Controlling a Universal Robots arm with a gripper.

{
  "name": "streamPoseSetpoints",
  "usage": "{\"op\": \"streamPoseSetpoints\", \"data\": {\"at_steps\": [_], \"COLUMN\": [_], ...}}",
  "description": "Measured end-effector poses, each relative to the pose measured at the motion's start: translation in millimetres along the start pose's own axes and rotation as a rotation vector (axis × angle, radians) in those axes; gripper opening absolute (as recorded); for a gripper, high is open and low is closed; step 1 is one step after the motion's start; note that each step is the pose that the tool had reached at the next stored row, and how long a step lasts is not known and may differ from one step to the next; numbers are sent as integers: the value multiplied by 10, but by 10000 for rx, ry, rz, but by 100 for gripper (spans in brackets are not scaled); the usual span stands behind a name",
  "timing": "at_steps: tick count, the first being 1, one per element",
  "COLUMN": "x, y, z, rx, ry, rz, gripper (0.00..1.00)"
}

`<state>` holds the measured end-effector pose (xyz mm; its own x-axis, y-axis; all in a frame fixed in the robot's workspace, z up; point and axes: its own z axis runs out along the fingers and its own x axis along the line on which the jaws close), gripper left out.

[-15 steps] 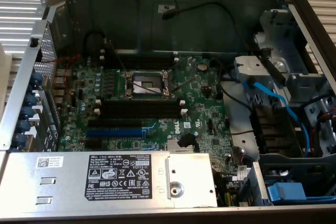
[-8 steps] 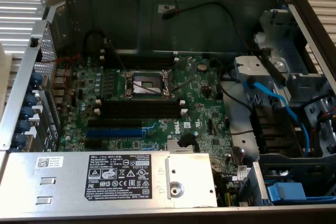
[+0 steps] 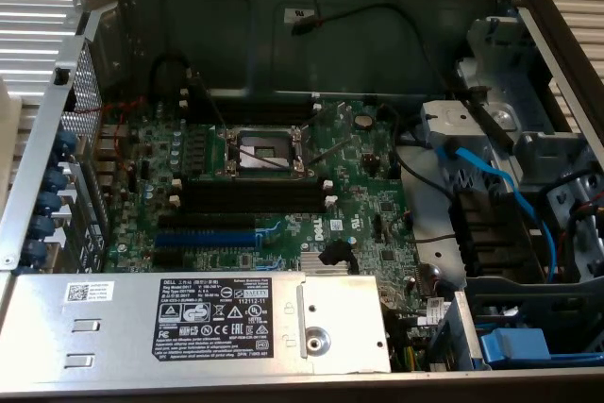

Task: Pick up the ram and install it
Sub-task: 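Reach for the ram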

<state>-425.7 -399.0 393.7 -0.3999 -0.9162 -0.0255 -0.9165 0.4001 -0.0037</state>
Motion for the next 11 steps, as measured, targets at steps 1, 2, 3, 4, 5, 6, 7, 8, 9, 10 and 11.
{"op": "streamPoseSetpoints", "data": {"at_steps": [1, 2, 3, 4, 5, 6, 7, 8, 9, 10, 11], "x": [0, 1, 1, 1, 1, 2, 2, 4, 6, 9, 12], "y": [0, 0, 0, 0, 0, 1, 2, 4, 9, 16, 24], "z": [3, 7, 8, 11, 13, 16, 19, 22, 27, 34, 41], "rx": [-5, -9, -14, -19, -24, -28, -32, -36, -38, -41, -44], "ry": [-1, -4, -3, -3, -4, -5, -6, -6, -8, -8, -8], "rz": [-192, -376, -546, -731, -911, -1090, -1250, -1404, -1534, -1654, -1765], "gripper": [11, 11, 11, 11, 11, 11, 11, 11, 11, 11, 11]}}
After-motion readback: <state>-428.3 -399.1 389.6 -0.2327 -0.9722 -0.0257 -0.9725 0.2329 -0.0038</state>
